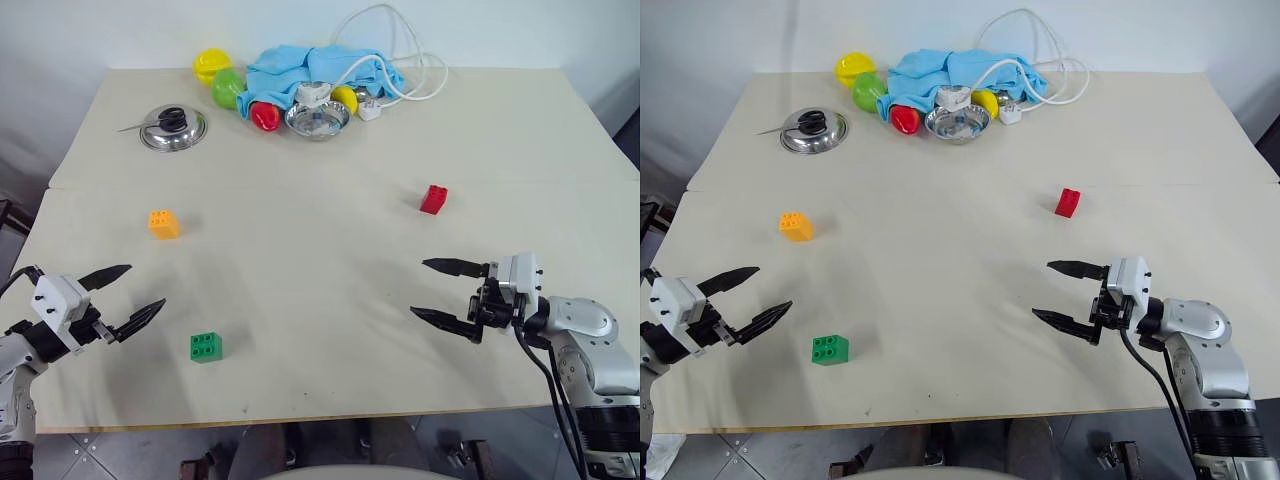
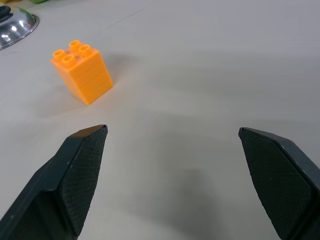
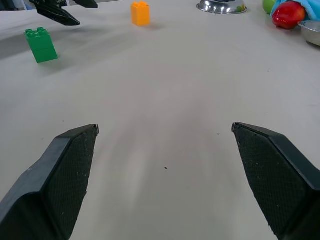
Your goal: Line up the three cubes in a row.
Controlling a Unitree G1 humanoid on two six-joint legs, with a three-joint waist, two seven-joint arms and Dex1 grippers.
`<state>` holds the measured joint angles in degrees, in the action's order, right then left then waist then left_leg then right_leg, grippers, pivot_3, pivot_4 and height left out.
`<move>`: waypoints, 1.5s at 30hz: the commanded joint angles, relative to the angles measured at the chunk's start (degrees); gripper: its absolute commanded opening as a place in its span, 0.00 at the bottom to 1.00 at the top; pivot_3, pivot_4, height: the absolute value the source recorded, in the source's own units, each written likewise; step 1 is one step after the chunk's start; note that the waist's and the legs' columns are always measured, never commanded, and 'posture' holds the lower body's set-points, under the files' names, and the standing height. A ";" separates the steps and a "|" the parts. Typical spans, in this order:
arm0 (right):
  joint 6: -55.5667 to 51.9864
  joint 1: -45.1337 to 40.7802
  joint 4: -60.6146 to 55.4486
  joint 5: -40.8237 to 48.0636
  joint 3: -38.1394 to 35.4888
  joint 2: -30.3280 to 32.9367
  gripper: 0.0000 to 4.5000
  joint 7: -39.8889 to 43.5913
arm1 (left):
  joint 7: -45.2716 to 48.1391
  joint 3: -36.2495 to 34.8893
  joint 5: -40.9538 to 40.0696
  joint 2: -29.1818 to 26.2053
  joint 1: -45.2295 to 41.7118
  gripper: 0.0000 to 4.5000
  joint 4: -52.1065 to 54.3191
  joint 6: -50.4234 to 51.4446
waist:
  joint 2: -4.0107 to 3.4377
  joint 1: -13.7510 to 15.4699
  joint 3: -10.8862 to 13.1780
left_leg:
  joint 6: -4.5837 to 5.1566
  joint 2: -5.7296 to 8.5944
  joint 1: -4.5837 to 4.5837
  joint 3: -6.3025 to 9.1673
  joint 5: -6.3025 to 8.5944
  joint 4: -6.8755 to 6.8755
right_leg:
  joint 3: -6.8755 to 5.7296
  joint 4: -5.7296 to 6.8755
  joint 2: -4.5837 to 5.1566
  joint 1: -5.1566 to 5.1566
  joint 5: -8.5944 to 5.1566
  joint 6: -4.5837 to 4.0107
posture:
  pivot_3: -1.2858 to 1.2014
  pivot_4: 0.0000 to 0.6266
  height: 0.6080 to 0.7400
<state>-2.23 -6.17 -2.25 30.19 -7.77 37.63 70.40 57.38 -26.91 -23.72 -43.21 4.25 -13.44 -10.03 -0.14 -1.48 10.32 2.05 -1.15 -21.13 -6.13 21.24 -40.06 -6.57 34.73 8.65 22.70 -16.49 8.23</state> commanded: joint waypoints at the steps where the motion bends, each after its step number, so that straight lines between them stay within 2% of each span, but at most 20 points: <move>1: 1.29 -0.45 -0.81 0.19 -1.01 -0.20 1.00 -0.31 | 0.15 -1.05 -1.75 0.28 0.74 0.99 2.36 0.46 | 0.00 -0.01 0.00 | 0.00 0.00 0.00 0.00 0.00 0.00 | 0.00 0.00 0.00 0.00 0.00 0.00 | 0.52 0.24 1.00; 7: 1.93 1.51 -1.54 1.71 -7.75 -2.42 1.00 -8.69 | -2.94 -1.47 -12.65 1.56 -0.55 0.99 14.05 15.49 | 0.00 0.36 0.00 | 0.00 0.01 -0.02 0.06 0.00 -0.04 | 0.01 0.03 0.03 -0.01 0.00 0.00 | 0.52 0.24 1.00; 13: 2.78 7.62 -2.18 1.94 -17.40 -7.20 1.00 -21.11 | -3.83 4.49 -13.04 4.08 -2.14 0.99 24.28 19.13 | 0.00 1.35 -0.01 | -0.01 0.07 -0.01 0.10 0.00 -0.02 | 0.03 0.02 0.01 -0.06 0.00 0.00 | 0.52 0.24 1.00; 16: 5.47 9.73 -2.17 -3.29 -18.00 -10.67 1.00 -29.04 | -3.33 7.72 -13.30 4.66 -5.48 0.99 24.25 21.39 | 0.00 1.29 -0.01 | -0.01 0.08 0.03 0.02 -0.02 -0.04 | 0.09 0.05 -0.03 -0.06 0.00 0.00 | 0.52 0.24 1.00; 20: 0.80 9.76 -7.15 -7.11 -15.10 -12.03 1.00 -36.43 | -1.54 9.61 -12.51 4.60 -9.15 0.99 21.54 21.78 | -0.06 0.80 -0.03 | -0.07 0.05 0.11 -0.09 -0.10 -0.03 | 0.22 0.16 -0.07 -0.02 0.00 0.00 | 0.52 0.24 1.00; 22: -3.48 6.97 -9.64 -6.87 -13.61 -11.80 1.00 -39.49 | -1.76 9.69 -12.31 4.92 -10.72 0.99 20.53 21.73 | -0.06 0.24 -0.03 | -0.10 0.01 0.11 -0.13 -0.13 -0.03 | 0.27 0.21 -0.10 0.03 0.00 -0.01 | 0.52 0.24 1.00; 27: -28.93 -7.57 -11.46 -6.65 -9.42 -10.12 1.00 -52.52 | -2.43 10.64 -10.91 6.40 -11.73 0.99 20.05 20.86 | -0.08 -0.39 -0.02 | -0.10 -0.06 0.19 -0.25 -0.20 -0.05 | 0.39 0.33 -0.09 0.08 0.00 -0.01 | 0.52 0.24 1.00; 29: -38.11 -14.35 -10.19 -6.93 -7.39 -11.18 1.00 -57.13 | -2.33 11.32 -10.22 6.68 -11.56 0.99 20.25 20.53 | -0.08 -0.20 -0.02 | -0.15 -0.08 0.13 -0.15 -0.22 -0.03 | 0.34 0.39 -0.12 0.16 -0.07 -0.13 | 0.52 0.24 1.00; 32: -45.79 -22.18 -7.89 -7.02 -6.16 -14.15 1.00 -62.11 | -2.91 11.52 -9.98 7.15 -11.69 0.99 20.62 20.55 | -0.08 -0.06 -0.01 | -0.16 -0.03 -0.17 -0.16 -0.22 -0.03 | 0.36 0.62 -0.10 0.55 -0.11 -0.21 | 0.52 0.24 1.00; 37: -48.47 -29.70 -1.39 -11.90 -5.20 -19.05 1.00 -70.74 | -3.32 11.08 -9.57 7.17 -10.99 0.99 21.07 20.30 | -0.08 -0.07 -0.02 | -0.15 0.09 -0.32 -0.19 -0.22 -0.01 | 0.38 0.72 -0.05 0.75 -0.13 -0.23 | 0.52 0.24 1.00; 45: -43.94 -32.82 6.06 -15.65 -4.03 -24.22 1.00 -74.84 | -3.73 10.36 -9.51 6.75 -10.38 0.99 21.27 19.96 | -0.08 -0.46 -0.02 | -0.15 0.17 -0.34 -0.27 -0.22 0.02 | 0.37 0.71 -0.08 0.80 -0.13 -0.23 | 0.52 0.24 1.00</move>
<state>-48.80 -37.70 3.95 15.54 -11.61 13.63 -3.78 53.83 -15.07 -33.37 -36.04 -6.21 6.13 10.92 -0.22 -1.95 10.31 1.90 -0.98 -21.47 -6.40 21.02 -40.04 -6.21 35.44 8.56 23.50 -16.61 8.00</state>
